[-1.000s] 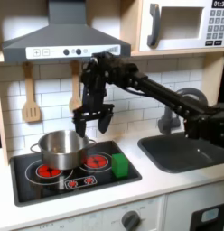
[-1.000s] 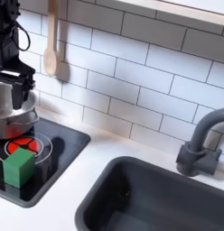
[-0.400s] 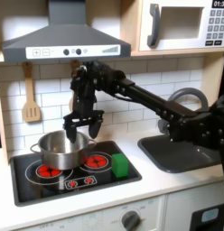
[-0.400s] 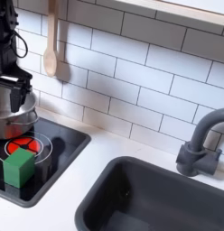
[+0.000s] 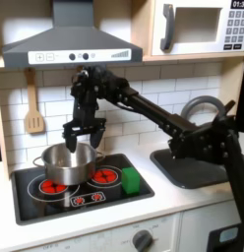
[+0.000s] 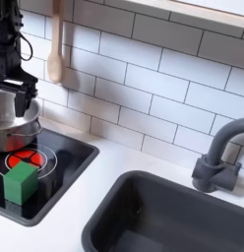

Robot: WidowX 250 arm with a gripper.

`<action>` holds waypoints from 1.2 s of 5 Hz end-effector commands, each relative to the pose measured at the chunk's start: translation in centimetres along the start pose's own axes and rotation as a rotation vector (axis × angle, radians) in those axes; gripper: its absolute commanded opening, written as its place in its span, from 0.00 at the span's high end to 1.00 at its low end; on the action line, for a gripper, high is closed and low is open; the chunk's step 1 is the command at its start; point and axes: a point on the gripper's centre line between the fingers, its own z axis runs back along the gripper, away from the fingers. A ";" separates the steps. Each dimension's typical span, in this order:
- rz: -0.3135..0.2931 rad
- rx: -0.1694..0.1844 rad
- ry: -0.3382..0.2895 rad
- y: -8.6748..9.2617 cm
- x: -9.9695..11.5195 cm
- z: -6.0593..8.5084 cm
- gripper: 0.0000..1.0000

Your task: Slide pot right

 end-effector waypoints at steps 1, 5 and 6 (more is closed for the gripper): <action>-0.002 0.016 0.017 0.4 0.9 -1.5 0.00; -0.032 0.018 0.063 0.3 0.2 -4.1 0.00; -0.041 0.016 0.053 0.2 0.2 -3.7 0.00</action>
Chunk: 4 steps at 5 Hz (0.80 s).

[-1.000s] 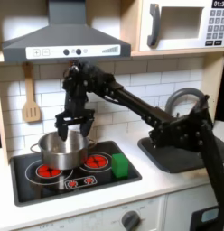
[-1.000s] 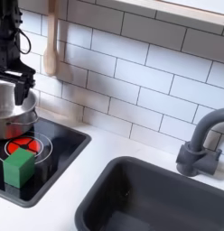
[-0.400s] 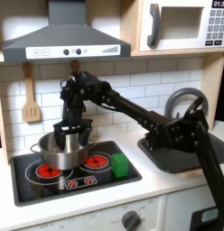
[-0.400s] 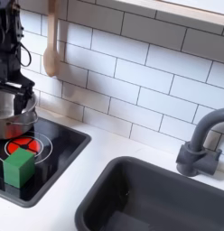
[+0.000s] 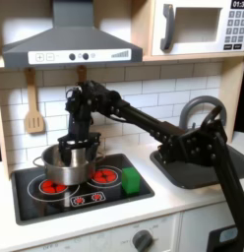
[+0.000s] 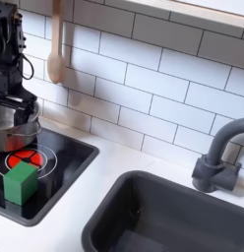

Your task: Slide pot right

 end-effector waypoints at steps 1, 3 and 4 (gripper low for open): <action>-0.025 -0.012 0.013 -0.9 -0.5 -0.2 0.00; -0.037 -0.033 0.047 -1.3 -1.5 -1.1 0.00; -0.046 -0.040 0.050 -2.1 -1.9 -0.8 0.00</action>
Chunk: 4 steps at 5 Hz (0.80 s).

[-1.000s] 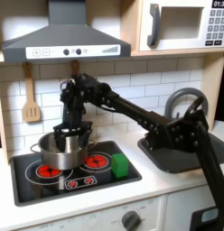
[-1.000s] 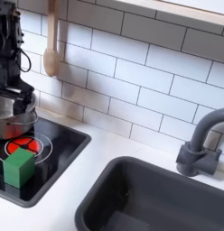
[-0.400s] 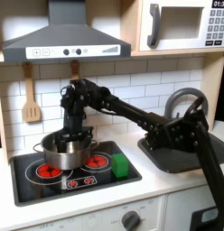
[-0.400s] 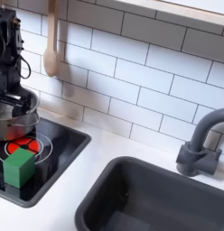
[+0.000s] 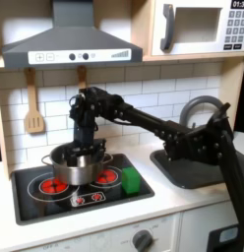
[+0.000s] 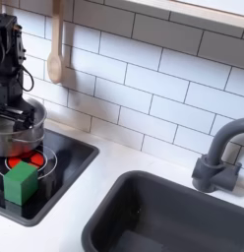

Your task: Slide pot right

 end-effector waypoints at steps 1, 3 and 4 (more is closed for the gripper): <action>-0.048 -0.019 -0.002 -2.4 -0.5 0.6 0.00; -0.078 -0.024 0.000 -3.9 -1.5 0.8 0.00; -0.093 -0.027 -0.001 -4.9 -2.0 0.9 0.00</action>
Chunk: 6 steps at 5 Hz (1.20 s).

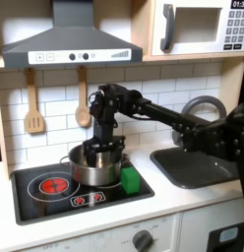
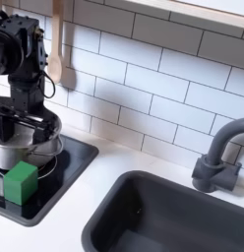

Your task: Slide pot right

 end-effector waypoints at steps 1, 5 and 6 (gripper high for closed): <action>-0.030 -0.003 0.001 -1.7 -0.8 0.1 0.00; -0.061 -0.005 -0.031 -3.2 -2.1 1.5 0.00; -0.070 -0.010 -0.080 -3.4 -2.3 3.5 0.00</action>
